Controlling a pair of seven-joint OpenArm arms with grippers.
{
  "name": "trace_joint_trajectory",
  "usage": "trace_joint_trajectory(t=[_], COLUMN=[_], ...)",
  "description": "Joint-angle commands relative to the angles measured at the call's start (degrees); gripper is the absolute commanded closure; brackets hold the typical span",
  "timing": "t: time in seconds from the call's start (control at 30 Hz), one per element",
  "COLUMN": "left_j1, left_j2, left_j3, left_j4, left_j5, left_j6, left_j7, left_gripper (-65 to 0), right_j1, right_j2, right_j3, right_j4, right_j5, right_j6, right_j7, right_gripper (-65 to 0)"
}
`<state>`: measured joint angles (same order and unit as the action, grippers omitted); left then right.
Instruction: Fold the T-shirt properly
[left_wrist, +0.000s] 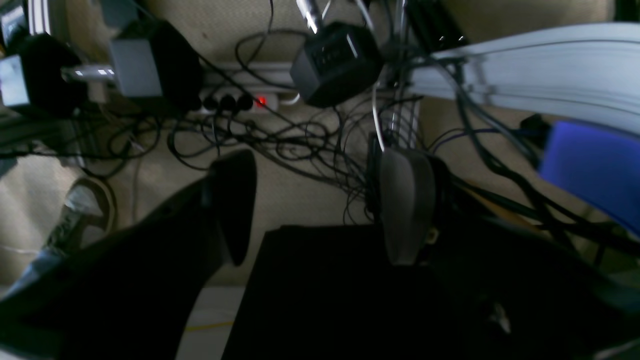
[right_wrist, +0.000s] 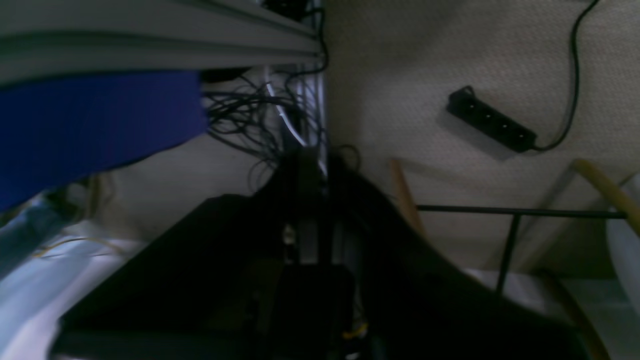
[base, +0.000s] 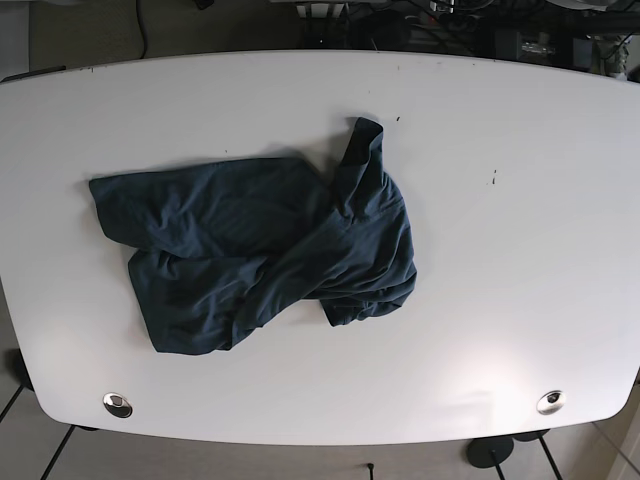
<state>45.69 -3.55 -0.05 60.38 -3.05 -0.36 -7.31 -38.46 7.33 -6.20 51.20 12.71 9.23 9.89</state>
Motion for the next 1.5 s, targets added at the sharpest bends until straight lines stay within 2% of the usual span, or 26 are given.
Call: trace_joint_trajectory(t=[0.03,0.17,0.33,0.43,0.6,0.67,0.73,0.8,0.87,0.97,1.03,1.13,1.2,1.27,1.33,1.5], left_j1=[4.90,15.45,28.11,29.31,29.31,29.31,24.59,20.99,16.77,9.91,6.22,0.51,-2.13,-4.33,-4.86,-5.47], left_j2=[-0.27,-1.77,-1.42,-1.42,-1.33,-1.33,-1.33,-1.33,-1.33,-1.59,-1.68,-1.77,-1.77,-1.59,-1.68,-1.50], left_j3=[-0.08,-0.17,-6.41,-9.13,-12.12,-12.30,-12.47,-12.30,-11.77,-11.42,-11.33,-9.75,-9.40,-9.31,-9.57,-9.57], left_j4=[5.95,22.21,43.05,52.72,55.27,55.18,55.18,55.18,55.18,54.83,53.69,49.82,47.27,45.07,44.28,44.10], left_j5=[-0.16,-0.25,-0.34,-0.42,-0.51,-0.51,-0.51,-0.42,-0.42,-0.34,-0.34,-0.25,-0.25,-0.25,-0.25,-0.25], left_j6=[0.14,0.14,0.05,0.05,0.05,0.05,0.05,0.05,0.05,0.05,-0.03,-0.03,-0.03,-0.03,-0.03,0.05], left_j7=[-0.82,-0.73,-0.73,-0.73,-2.05,-2.49,-2.40,-2.32,-2.32,-2.32,-2.23,-2.23,-2.23,-2.23,-2.23,-2.23], left_gripper=[-36.0,-36.0,-36.0,-36.0,-36.0,-36.0,-36.7,-40.8,-48.2,-49.9,-49.9,-49.9,-49.9,-50.0,-50.0,-49.9], right_j1=[-4.22,-13.19,-24.44,-28.84,-30.42,-28.49,-24.36,-20.66,-16.53,-10.64,-7.30,-2.38,0.52,4.13,7.64,18.37], right_j2=[0.80,1.77,4.58,5.81,5.19,5.19,5.19,5.28,5.28,5.19,5.19,5.19,5.19,5.11,5.11,5.46], right_j3=[1.76,5.36,5.71,5.80,10.28,12.04,13.27,13.27,13.27,13.27,13.19,13.19,13.27,13.19,13.01,12.92], right_j4=[5.20,18.47,36.76,45.20,54.34,56.27,57.50,57.77,57.77,57.77,57.50,57.42,57.59,57.77,57.77,57.33], right_j5=[0.35,-0.18,0.35,0.35,0.35,0.35,0.35,0.35,0.35,0.26,0.17,0.17,0.08,-0.01,-0.09,-0.09], right_j6=[0.13,0.13,0.13,0.13,0.13,0.22,0.48,0.57,0.57,0.57,0.57,0.48,0.48,0.48,0.57,0.66], right_j7=[0.79,0.70,0.70,0.70,0.70,0.70,0.70,0.70,0.70,0.70,0.70,0.09,-2.99,-6.59,-9.76,-18.90], right_gripper=[-2.5,-2.5,-2.5,-2.5,-2.5,-2.5,-2.5,-2.5,-2.7,-3.0,-8.2,-26.8,-39.3,-48.5,-51.4,-51.4])
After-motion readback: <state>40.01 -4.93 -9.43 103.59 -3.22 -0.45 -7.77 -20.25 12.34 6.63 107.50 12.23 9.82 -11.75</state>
